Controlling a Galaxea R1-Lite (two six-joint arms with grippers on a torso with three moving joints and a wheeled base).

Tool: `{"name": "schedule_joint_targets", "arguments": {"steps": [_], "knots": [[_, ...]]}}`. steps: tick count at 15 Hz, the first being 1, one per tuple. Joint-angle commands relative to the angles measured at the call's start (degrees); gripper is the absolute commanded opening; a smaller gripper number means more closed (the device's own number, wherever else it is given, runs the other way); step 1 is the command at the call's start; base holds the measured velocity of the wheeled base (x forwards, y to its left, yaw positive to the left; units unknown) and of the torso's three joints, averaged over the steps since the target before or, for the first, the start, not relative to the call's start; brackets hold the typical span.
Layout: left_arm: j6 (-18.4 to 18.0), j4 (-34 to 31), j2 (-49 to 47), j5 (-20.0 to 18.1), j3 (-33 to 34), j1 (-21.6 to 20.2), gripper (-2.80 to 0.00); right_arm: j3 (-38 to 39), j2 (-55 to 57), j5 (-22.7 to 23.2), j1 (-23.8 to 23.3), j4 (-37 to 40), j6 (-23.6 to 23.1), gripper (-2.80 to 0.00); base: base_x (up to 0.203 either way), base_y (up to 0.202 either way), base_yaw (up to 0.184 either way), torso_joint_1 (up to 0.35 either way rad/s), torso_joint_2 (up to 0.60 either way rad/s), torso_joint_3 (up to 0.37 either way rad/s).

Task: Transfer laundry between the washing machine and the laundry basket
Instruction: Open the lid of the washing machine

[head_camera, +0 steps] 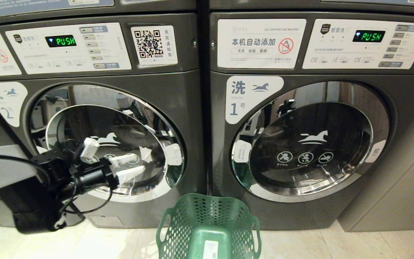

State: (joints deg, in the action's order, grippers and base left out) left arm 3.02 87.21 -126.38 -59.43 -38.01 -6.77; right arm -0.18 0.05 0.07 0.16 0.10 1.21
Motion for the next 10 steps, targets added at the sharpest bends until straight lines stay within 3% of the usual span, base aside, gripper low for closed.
{"name": "schedule_joint_targets", "arguments": {"steps": [1,4,6,8,10], "knots": [[0.1,0.5,17.7,-0.3,10.8,-1.9,0.0,0.0,0.0,0.0,0.0,0.0,0.0,-2.8,0.0,0.0,0.0,0.0,0.0,0.0],[0.3,0.5,31.9,0.1,26.2,-7.4,0.0,0.0,0.0,0.0,0.0,0.0,0.0,-2.8,0.0,0.0,0.0,0.0,0.0,0.0],[0.7,0.5,33.1,0.2,32.8,-8.0,0.0,0.0,0.0,0.0,0.0,0.0,0.0,-2.8,0.0,0.0,0.0,0.0,0.0,0.0],[0.7,0.5,27.0,0.3,30.7,-6.1,0.0,0.0,0.0,0.0,0.0,0.0,0.0,-2.8,0.0,0.0,0.0,0.0,0.0,0.0],[0.6,0.5,17.5,0.5,22.5,-3.9,0.0,0.0,0.0,0.0,0.0,0.0,0.0,-2.8,0.0,0.0,0.0,0.0,0.0,0.0]]}}
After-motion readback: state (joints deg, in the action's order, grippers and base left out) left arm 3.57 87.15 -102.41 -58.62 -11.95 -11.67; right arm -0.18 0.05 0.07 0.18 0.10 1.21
